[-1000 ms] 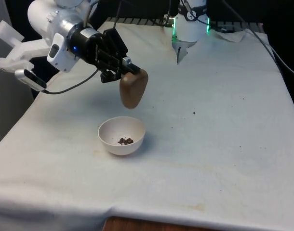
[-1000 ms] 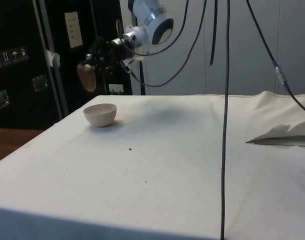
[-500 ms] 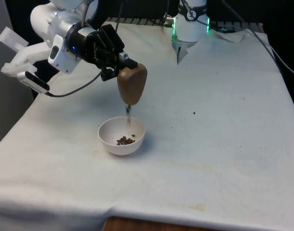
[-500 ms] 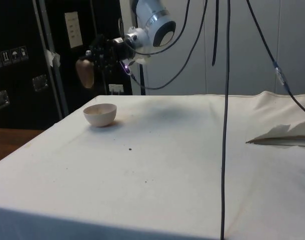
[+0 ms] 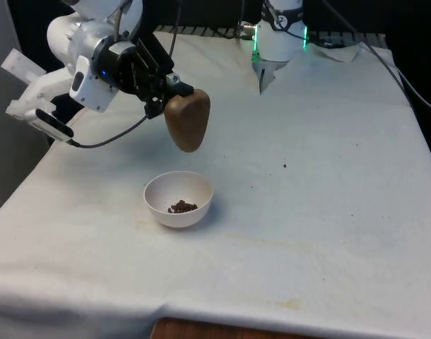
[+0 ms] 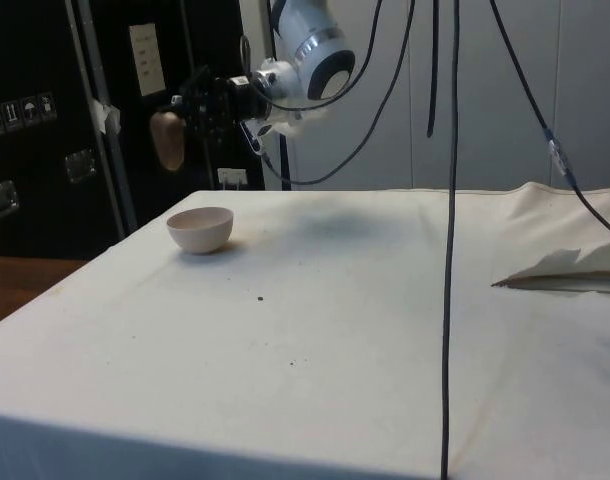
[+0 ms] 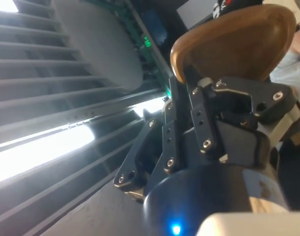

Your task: Pour the coffee beans from the cup into the bowl.

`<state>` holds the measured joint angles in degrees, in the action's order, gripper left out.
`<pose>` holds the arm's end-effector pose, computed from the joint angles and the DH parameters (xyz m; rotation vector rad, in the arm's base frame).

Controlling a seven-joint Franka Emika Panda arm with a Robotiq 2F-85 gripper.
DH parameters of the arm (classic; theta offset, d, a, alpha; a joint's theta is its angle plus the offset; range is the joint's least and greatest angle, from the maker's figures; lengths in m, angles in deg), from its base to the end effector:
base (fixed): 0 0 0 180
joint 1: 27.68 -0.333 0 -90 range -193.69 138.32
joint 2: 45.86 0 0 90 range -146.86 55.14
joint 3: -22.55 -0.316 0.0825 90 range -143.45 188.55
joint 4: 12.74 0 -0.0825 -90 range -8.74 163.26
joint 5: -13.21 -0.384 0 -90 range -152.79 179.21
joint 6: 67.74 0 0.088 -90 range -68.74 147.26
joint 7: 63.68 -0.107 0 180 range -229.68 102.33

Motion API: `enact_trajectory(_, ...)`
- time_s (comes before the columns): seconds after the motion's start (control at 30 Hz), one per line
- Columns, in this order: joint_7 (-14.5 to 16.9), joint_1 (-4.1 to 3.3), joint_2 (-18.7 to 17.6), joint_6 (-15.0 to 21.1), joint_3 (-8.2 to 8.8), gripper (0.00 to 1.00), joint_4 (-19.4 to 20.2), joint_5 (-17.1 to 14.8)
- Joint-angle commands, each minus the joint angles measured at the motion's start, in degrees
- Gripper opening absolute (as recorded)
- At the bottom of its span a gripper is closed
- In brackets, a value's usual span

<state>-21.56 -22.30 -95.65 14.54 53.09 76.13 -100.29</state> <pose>0.6611 -0.2427 0.2315 -1.5258 0.4836 -0.5193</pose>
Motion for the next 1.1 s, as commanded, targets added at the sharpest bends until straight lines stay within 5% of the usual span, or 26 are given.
enact_trajectory(0.0,-0.1,0.06,-0.1,-0.2,0.06,0.0,0.0,-0.3)
enact_trajectory(0.23,-1.9,0.97,-0.6,-1.5,0.0,0.0,-0.2,-3.0)
enact_trajectory(0.27,-1.3,0.57,-0.5,-1.3,0.23,0.0,0.0,-2.8)
enact_trajectory(0.33,-2.5,1.09,-0.8,-1.9,0.17,0.0,-0.2,-4.0)
enact_trajectory(0.63,-3.6,1.15,-1.3,-3.0,0.74,0.0,0.0,-6.5)
enact_trajectory(1.07,-3.4,0.0,-0.6,-2.2,1.38,0.0,0.7,-6.6)
